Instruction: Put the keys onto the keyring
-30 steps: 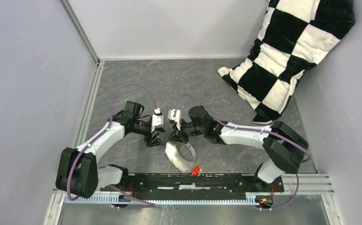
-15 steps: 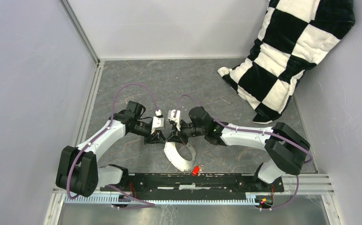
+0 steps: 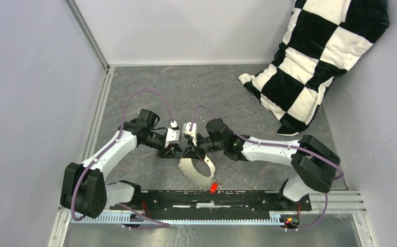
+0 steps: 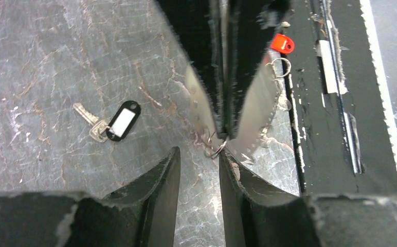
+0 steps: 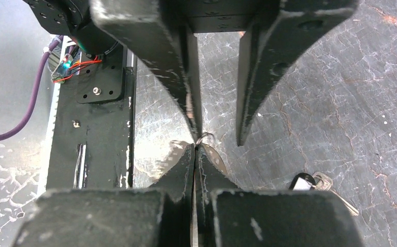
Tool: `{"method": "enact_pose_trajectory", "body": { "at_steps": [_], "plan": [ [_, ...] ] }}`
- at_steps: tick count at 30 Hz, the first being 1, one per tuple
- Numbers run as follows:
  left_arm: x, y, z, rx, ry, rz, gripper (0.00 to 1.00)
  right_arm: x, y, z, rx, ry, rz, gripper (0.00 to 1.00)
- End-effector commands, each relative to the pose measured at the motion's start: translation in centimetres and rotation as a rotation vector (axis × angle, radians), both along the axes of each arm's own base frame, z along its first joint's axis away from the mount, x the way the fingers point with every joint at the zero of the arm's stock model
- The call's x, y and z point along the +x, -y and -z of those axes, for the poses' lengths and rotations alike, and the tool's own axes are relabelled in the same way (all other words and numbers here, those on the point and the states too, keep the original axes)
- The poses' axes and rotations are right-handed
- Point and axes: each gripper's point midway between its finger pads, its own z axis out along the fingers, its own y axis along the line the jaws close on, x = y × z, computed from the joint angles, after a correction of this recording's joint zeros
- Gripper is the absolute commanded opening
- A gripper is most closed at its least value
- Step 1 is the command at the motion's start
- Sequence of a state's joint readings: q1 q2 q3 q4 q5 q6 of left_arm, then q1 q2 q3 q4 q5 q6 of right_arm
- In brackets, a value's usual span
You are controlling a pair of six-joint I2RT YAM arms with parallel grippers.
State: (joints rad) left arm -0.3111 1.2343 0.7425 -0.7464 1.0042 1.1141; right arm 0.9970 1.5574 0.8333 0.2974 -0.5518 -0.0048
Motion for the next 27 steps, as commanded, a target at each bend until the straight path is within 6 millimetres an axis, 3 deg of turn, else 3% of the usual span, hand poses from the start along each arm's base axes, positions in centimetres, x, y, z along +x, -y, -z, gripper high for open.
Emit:
{"method": "enact_pose_trajectory", "body": {
  "at_steps": [1,22,27],
  "plan": [
    [-1.0,1.0,-2.7,-0.093,0.093,0.114,0.41,0.4,-0.9,-3.1,0.076,0.055,-0.005,0.0],
    [-2.0,0.5,-2.9,-0.076,0.163,0.16,0.33,-0.2,-0.9,-4.6,0.117,0.046,-0.017,0.0],
    [-2.0,0.8,-3.3,-0.09,0.147,0.162,0.26,-0.3,-1.0,-5.2,0.135,0.036,-0.02,0.0]
  ]
}}
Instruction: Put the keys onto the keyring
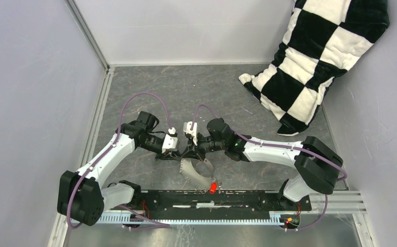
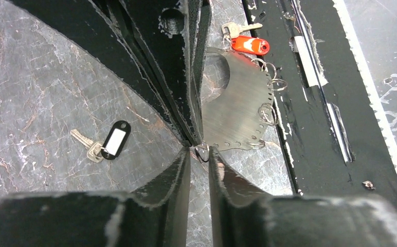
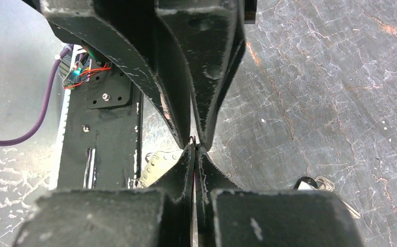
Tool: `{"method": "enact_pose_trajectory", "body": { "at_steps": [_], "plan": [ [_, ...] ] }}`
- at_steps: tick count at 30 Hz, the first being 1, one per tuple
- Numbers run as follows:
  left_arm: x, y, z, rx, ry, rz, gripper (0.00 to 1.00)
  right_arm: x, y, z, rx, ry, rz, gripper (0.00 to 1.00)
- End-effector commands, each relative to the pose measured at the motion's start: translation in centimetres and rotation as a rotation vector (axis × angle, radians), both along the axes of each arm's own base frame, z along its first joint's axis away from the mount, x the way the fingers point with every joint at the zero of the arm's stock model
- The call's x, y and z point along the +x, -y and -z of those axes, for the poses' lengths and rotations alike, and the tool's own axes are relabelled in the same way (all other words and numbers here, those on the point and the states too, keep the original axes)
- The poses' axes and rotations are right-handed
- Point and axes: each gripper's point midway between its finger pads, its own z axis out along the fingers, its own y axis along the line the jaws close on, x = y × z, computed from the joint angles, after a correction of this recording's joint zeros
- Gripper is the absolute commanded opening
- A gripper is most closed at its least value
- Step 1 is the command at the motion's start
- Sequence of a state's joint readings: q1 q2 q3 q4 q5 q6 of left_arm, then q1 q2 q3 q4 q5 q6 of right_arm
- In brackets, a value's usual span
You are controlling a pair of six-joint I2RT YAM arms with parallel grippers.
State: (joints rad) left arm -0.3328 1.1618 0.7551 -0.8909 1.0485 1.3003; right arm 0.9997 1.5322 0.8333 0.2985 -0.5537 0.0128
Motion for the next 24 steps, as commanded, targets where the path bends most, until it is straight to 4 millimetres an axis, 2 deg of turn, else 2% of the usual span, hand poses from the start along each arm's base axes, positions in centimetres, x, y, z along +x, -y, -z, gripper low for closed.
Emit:
{"method": "enact_pose_trajectory", "body": {
  "at_steps": [1,5,8,11,15,16,20,24],
  "plan": [
    [0.4,0.8,-1.8,-0.049,0.046,0.032,0.2,-0.1,-1.0,-4.2,0.116,0.039,-0.021,0.0],
    [0.5,0.8,-2.2,-0.049,0.041,0.023,0.03,-0.1,-1.0,-4.9,0.132,0.043,-0.017,0.0],
    [0.4,0.9,-2.9,-0.063,0.038,0.013,0.02,-0.2,-1.0,-5.6,0.144,0.044,-0.017,0.0],
    [0.3,1.2,-4.5,-0.095,0.039,0.004,0.02,-0.1,-0.7,-6.6,0.153,0.057,-0.011,0.02],
    [0.5,1.5,-7.6,-0.136,0.09,-0.012,0.02,0.6,0.6,-9.1,0.175,0.116,0.036,0.35],
    [0.5,1.6,-8.6,-0.151,0.098,-0.017,0.02,0.7,1.1,-10.1,0.183,0.136,0.049,0.41],
    [0.3,2.0,-12.4,-0.197,0.063,-0.053,0.02,1.3,3.2,-13.8,0.192,0.262,0.103,0.51],
    [0.1,2.3,-16.1,-0.244,-0.03,-0.156,0.02,1.8,5.4,-17.7,0.219,0.329,0.184,0.55]
  ]
}}
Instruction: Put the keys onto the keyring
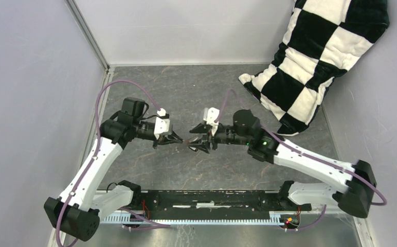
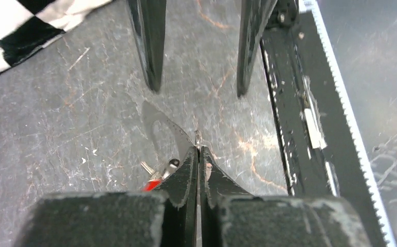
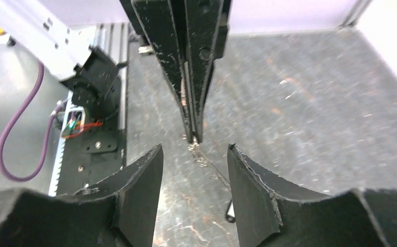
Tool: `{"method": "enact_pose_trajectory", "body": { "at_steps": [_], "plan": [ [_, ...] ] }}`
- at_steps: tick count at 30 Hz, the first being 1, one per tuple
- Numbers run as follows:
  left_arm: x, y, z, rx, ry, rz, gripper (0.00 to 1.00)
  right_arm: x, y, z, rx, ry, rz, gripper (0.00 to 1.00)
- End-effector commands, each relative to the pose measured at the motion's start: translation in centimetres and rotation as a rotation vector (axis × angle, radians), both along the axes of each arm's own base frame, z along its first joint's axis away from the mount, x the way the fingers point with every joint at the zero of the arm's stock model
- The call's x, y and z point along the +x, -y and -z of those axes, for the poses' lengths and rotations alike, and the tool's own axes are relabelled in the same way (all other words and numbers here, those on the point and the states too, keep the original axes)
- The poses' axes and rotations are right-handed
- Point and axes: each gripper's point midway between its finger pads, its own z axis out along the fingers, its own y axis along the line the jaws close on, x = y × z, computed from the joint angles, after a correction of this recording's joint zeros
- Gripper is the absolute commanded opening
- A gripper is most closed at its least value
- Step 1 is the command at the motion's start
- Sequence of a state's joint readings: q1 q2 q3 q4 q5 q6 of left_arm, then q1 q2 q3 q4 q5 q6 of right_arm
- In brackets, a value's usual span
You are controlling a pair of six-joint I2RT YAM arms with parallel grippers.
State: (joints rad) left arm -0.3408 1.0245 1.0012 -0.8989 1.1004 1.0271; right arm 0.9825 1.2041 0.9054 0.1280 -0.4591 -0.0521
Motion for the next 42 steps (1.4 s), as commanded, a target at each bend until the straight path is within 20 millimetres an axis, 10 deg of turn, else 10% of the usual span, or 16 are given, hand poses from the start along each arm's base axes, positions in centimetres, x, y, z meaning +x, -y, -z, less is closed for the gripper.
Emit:
{"method": "enact_pose_trajectory", "body": {
  "at_steps": [1,3,5,10,22,33,42],
  "plan": [
    [-1.5,0.9,-5.7,-0.129,-0.13,-0.06,0.02,1.0,2.7,-6.4,0.081,0.122,0.12,0.56],
    [-2.2,1.0,-7.4,-0.181,-0.136,-0.059,0.02,0.8,3.8,-8.5,0.162,0.136,0.159,0.66],
    [-2.9,1.2,-8.9,-0.229,-0.161,-0.063,0.02,0.1,4.7,-9.4,0.219,0.157,0.16,0.97],
    [-4.1,1.2,-10.9,-0.281,-0.165,-0.04,0.02,-2.5,4.7,-10.8,0.251,0.228,0.017,0.98],
    [-4.4,1.2,-13.5,-0.317,0.031,0.03,0.02,-4.8,1.4,-12.4,0.155,0.214,-0.166,0.57],
    [-4.5,1.2,-14.3,-0.328,0.098,0.048,0.02,-3.2,-0.1,-11.1,-0.041,0.229,-0.025,0.44],
    [-4.8,1.0,-14.4,-0.329,0.144,0.059,0.02,-2.4,0.7,-12.6,-0.026,0.247,0.054,0.54]
  ]
}}
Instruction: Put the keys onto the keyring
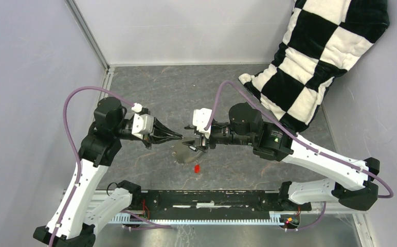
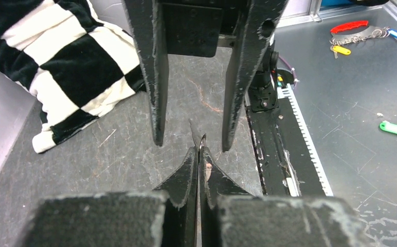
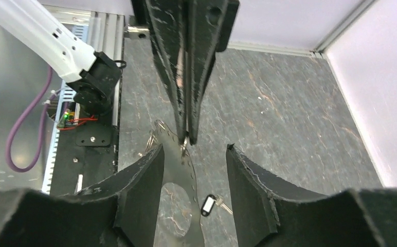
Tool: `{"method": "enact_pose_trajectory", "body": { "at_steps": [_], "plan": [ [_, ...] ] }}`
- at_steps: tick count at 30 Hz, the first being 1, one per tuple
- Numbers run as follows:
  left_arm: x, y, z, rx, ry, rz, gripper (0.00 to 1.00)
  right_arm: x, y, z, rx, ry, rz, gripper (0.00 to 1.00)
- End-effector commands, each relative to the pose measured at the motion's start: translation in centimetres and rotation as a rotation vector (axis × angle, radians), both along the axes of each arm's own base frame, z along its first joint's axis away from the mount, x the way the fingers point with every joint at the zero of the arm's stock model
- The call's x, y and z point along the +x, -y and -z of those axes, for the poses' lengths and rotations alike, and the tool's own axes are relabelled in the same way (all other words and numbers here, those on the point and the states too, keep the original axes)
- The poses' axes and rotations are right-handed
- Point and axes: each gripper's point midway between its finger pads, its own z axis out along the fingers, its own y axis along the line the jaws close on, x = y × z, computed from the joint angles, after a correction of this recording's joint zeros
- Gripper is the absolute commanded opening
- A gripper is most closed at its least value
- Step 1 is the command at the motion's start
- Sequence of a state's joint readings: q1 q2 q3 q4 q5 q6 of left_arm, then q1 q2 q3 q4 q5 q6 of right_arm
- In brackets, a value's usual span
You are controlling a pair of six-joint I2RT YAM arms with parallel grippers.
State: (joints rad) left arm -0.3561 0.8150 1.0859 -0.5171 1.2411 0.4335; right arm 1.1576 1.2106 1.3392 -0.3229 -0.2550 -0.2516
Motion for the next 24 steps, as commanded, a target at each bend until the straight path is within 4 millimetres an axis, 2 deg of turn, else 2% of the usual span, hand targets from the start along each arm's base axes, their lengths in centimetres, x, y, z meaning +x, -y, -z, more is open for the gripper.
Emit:
{"method": "enact_pose_trajectory", "body": {
  "at_steps": [1,7,14,20,21,22,23,24],
  "plan": [
    [-0.9,-0.1,-2.0,-0.037,0.123,0.041,0.02,0.6,1.0,-2.5,0.044,0.026,0.056,0.55],
    [-0.9,-0.1,-1.9,-0.037,0.134,0.039,0.02,0.4,0.5,-1.9,0.019,-0.005,0.042,0.51],
    [-0.9,-0.2,-1.6,-0.035,0.143,0.028,0.02,0.0,-0.4,-2.2,0.051,-0.023,0.014,0.33],
    [-0.9,-0.2,-1.6,-0.034,0.15,0.025,0.02,0.0,-1.0,-2.4,0.052,-0.042,0.004,0.27],
    [-0.9,-0.2,-1.6,-0.035,0.149,0.027,0.02,0.0,-1.1,-2.3,0.05,-0.045,0.003,0.24],
    [-0.9,-0.2,-1.5,-0.034,0.146,0.026,0.02,0.0,-1.2,-2.2,0.048,-0.047,0.002,0.18],
    [-0.9,-0.2,-1.4,-0.033,0.143,0.027,0.02,0.0,-1.2,-2.2,0.045,-0.047,-0.001,0.05],
    [-0.9,-0.2,-1.4,-0.033,0.138,0.027,0.02,0.0,-1.2,-2.0,0.041,-0.049,0.002,0.0]
  ]
}}
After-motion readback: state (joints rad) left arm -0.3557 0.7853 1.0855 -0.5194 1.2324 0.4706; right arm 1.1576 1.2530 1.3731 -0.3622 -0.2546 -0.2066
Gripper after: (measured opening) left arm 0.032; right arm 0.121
